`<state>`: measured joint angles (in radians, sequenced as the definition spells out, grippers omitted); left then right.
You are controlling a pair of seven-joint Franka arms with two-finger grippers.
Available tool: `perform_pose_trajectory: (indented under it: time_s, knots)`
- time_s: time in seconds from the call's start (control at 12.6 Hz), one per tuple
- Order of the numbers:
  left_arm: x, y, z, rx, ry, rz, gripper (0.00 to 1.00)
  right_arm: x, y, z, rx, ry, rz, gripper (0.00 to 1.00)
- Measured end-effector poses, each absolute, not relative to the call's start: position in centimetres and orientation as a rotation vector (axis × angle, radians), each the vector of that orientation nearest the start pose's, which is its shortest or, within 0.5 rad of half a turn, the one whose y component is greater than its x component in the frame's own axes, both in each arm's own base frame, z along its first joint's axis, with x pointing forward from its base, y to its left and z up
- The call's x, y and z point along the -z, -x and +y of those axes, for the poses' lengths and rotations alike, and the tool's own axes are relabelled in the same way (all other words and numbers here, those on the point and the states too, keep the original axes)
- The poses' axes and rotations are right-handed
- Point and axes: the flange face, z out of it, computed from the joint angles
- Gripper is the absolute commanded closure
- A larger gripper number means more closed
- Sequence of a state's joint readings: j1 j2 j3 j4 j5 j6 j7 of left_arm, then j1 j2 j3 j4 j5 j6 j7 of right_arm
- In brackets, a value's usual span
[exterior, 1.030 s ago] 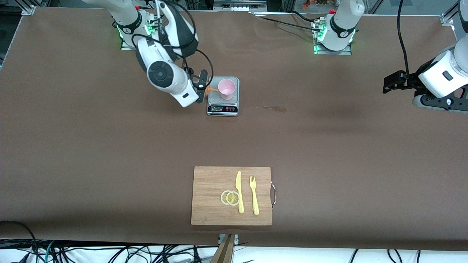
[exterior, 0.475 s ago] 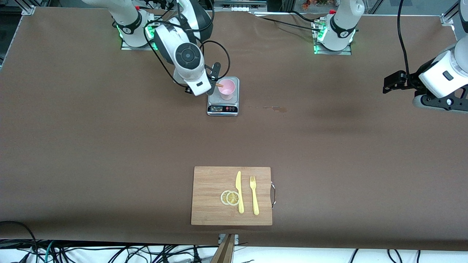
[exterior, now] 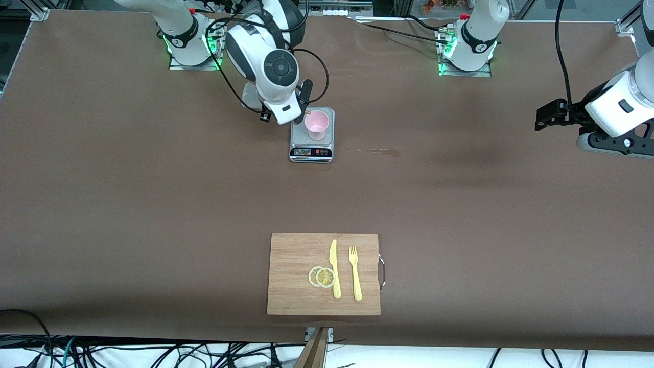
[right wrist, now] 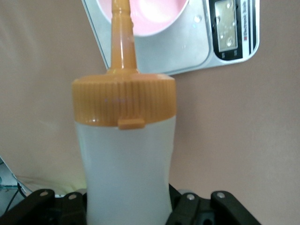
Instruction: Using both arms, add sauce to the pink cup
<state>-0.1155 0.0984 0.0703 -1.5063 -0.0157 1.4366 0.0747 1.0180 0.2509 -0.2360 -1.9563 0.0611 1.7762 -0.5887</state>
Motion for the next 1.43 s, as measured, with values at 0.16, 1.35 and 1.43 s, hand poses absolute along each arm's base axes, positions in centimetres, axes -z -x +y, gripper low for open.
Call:
perform_pose_trajectory:
  time_s: [0.16, 1.35, 1.43]
  knots:
    - [-58.9, -56.8, -3.0, -0.264, 3.136, 0.189, 0.00, -32.8, -37.8, 40.1, -0.671, 2.448, -1.961, 1.00]
    - [-58.9, -56.8, -3.0, -0.264, 3.136, 0.189, 0.00, -33.5, -35.2, 44.0, -0.776, 2.496, -2.151, 1.00]
    - [-58.9, -56.8, -3.0, -0.264, 3.136, 0.189, 0.00, -33.6, -35.3, 44.0, -0.774, 2.497, -2.150, 1.00]
